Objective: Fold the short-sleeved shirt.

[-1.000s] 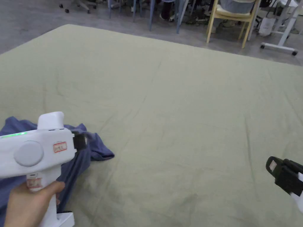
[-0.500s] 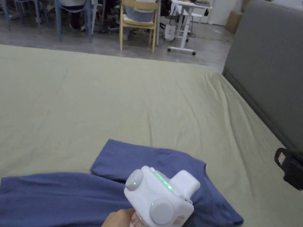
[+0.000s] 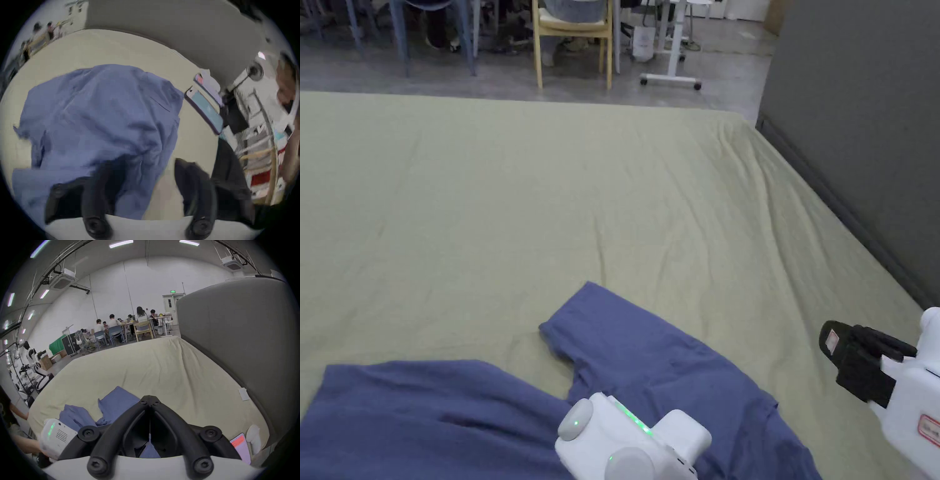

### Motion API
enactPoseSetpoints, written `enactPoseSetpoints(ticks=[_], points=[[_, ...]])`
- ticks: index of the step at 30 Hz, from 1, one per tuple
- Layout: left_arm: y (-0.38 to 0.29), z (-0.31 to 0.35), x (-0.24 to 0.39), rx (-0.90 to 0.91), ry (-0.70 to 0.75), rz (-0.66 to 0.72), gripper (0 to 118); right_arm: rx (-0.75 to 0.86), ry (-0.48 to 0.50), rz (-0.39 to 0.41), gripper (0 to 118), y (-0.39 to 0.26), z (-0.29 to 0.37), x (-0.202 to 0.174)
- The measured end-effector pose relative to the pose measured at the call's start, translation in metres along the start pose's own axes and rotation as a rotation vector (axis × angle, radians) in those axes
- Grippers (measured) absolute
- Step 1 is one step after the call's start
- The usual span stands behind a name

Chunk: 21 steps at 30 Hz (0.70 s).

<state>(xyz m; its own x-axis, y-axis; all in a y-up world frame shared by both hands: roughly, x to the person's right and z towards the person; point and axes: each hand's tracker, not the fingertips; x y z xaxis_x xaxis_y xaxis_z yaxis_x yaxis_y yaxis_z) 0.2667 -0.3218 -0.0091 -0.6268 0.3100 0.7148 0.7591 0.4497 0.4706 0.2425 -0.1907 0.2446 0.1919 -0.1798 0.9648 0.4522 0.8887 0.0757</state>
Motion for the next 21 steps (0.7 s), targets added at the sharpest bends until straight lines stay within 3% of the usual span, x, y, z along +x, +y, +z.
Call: enactPoseSetpoints(ticks=[5, 6, 7, 8, 9, 12, 16, 17, 18, 19, 20, 21], points=[[-0.079, 0.124, -0.017, 0.181, 0.198, 0.106, 81, -0.011, 0.037, 0.032, 3, -0.007, 0.008, -0.014], [-0.106, 0.154, -0.024, 0.232, 0.219, 0.173, 60, -0.016, 0.043, 0.034, 3, -0.009, 0.010, -0.017], [-0.126, 0.180, -0.030, 0.282, 0.224, 0.240, 11, -0.018, 0.049, 0.032, 3, -0.011, 0.010, -0.019], [-0.147, 0.200, -0.036, 0.327, 0.258, 0.331, 0, -0.022, 0.058, 0.029, 3, -0.014, 0.011, -0.021], [-0.169, 0.216, -0.036, 0.388, 0.411, 0.435, 0, -0.029, 0.063, 0.029, 3, -0.018, 0.011, -0.026], [-0.205, 0.245, -0.046, 0.345, 0.524, 0.529, 0, -0.054, 0.073, 0.045, 3, -0.025, 0.007, -0.037], [-0.206, 0.251, -0.095, 0.390, 0.547, 0.654, 0, -0.076, 0.099, 0.054, 3, -0.025, -0.001, -0.046], [-0.199, 0.252, -0.111, 0.406, 0.566, 0.680, 17, -0.079, 0.103, 0.056, 3, -0.025, -0.002, -0.048], [-0.186, 0.248, -0.143, 0.408, 0.598, 0.698, 26, -0.081, 0.102, 0.064, 3, -0.024, -0.005, -0.051], [-0.175, 0.245, -0.166, 0.400, 0.618, 0.725, 26, -0.086, 0.099, 0.079, 3, -0.024, -0.007, -0.052], [-0.163, 0.240, -0.192, 0.381, 0.634, 0.769, 65, -0.091, 0.093, 0.094, 3, -0.023, -0.009, -0.054], [-0.156, 0.236, -0.215, 0.384, 0.655, 0.782, 91, -0.096, 0.089, 0.103, 3, -0.024, -0.012, -0.054]])
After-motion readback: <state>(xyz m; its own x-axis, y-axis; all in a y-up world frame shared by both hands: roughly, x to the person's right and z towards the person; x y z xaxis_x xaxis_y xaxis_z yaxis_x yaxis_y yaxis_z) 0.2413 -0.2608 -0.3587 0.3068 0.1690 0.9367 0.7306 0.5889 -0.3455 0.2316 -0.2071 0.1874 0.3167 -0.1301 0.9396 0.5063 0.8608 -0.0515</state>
